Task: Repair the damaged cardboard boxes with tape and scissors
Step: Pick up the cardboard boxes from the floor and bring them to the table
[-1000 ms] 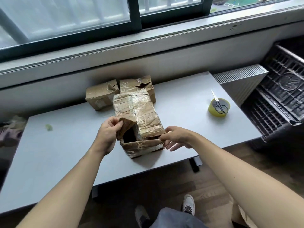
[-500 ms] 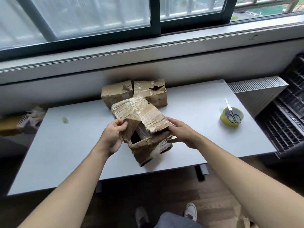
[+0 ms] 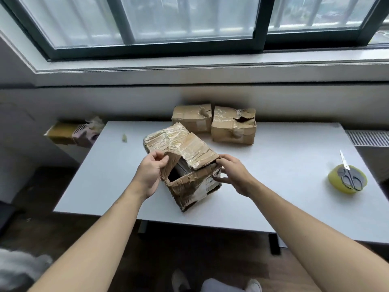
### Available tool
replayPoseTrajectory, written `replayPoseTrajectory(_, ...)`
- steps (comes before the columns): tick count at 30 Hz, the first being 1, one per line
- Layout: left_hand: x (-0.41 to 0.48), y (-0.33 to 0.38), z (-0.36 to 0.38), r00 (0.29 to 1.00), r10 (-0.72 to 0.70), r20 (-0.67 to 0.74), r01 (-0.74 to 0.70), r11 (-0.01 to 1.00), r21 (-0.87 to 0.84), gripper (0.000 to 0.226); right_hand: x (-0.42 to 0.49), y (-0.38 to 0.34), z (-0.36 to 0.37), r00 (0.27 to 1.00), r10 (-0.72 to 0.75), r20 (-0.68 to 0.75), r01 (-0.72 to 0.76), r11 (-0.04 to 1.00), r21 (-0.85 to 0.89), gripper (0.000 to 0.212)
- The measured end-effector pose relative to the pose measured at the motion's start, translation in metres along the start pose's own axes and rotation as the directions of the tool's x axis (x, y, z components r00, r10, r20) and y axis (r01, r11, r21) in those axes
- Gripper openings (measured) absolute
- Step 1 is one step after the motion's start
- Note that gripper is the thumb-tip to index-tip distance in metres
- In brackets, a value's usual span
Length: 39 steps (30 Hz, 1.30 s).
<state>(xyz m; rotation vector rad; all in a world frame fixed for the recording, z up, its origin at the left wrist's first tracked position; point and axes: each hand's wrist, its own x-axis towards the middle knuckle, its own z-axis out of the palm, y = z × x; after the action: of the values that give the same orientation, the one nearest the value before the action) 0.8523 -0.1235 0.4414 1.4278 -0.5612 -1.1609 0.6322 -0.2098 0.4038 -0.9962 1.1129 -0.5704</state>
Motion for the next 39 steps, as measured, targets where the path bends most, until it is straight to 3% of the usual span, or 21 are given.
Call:
replayPoseTrajectory(7,0.029,0.018,-0.047,0.996,0.082,0.044,-0.090,0.963,0.252,0.018,0.028,-0.011,0.063,1.000,0.012,-0.022,-0.013,0.999,-0.037,0.023)
replayPoseTrajectory(16,0.071,0.033,-0.107,0.997,0.052,-0.056,-0.037,0.970,0.240,0.017,0.061,-0.013,0.132,1.000,0.018,-0.019,-0.019,0.999,-0.049,0.028)
replayPoseTrajectory(20,0.096,0.038,-0.116,0.992,0.084,-0.091,-0.053,0.954,0.295,0.017,0.076,-0.021,0.140,0.997,0.048,0.058,-0.045,0.998,-0.054,0.054)
replayPoseTrajectory(24,0.124,0.046,-0.119,0.982,0.145,-0.120,-0.080,0.900,0.428,0.018,0.104,-0.032,0.147,0.995,0.039,0.091,-0.032,0.996,-0.081,0.037)
replayPoseTrajectory(29,0.163,0.056,-0.131,0.960,0.205,-0.192,-0.021,0.734,0.678,0.013,0.149,-0.048,0.157,0.990,0.058,0.126,-0.033,0.980,-0.197,0.032)
replayPoseTrajectory(39,0.209,0.083,-0.137,0.920,0.257,-0.295,0.056,0.658,0.751,0.005,0.197,-0.067,0.173,0.991,0.042,0.125,-0.012,0.973,-0.232,0.025)
